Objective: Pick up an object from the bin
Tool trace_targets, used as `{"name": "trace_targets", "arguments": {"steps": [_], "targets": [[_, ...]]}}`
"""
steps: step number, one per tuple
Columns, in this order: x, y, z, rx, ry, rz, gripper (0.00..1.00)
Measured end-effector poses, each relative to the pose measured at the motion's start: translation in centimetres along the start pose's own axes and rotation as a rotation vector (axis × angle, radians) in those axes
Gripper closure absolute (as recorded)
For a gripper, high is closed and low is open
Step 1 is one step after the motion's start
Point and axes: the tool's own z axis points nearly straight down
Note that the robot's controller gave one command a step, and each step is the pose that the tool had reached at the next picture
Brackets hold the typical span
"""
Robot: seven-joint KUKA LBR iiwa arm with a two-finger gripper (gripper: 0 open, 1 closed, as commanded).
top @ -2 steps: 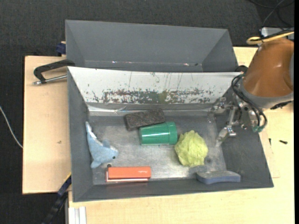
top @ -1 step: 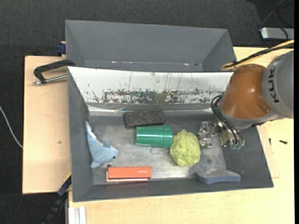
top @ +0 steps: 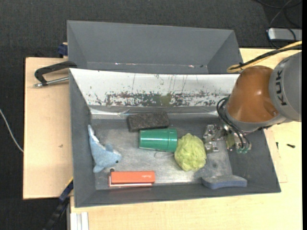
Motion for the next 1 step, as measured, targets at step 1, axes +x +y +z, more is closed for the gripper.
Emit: {"name": "trace_targets", "arguments": {"steps": [1], "targets": [[2.59,-0.10,-16.08,0.001,-0.006,-0.140,1.00]]}}
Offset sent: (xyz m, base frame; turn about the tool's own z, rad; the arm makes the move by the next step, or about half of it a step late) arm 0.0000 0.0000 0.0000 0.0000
